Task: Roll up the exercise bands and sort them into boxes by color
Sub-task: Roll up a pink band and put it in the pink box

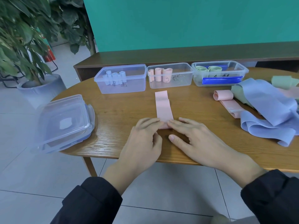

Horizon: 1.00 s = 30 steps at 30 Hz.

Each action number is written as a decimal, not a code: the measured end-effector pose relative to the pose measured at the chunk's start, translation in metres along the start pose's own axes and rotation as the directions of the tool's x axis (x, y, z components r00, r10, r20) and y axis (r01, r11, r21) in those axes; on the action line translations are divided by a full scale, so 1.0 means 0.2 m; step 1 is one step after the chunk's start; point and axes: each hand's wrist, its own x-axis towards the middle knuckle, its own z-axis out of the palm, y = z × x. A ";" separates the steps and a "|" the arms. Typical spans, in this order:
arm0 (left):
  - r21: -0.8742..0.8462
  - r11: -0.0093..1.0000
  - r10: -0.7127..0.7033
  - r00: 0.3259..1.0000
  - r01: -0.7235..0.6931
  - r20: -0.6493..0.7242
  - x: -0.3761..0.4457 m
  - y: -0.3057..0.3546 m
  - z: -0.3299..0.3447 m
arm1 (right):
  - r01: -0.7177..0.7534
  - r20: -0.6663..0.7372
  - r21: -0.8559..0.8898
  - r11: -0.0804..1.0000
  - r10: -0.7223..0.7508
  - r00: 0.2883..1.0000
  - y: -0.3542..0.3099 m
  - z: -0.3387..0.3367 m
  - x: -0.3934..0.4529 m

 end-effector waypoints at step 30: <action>0.267 0.963 -0.024 0.984 -0.024 0.174 0.18 -0.03 0.01 | -0.011 -0.006 -0.059 0.998 0.011 1.000 0.05 -0.03 0.17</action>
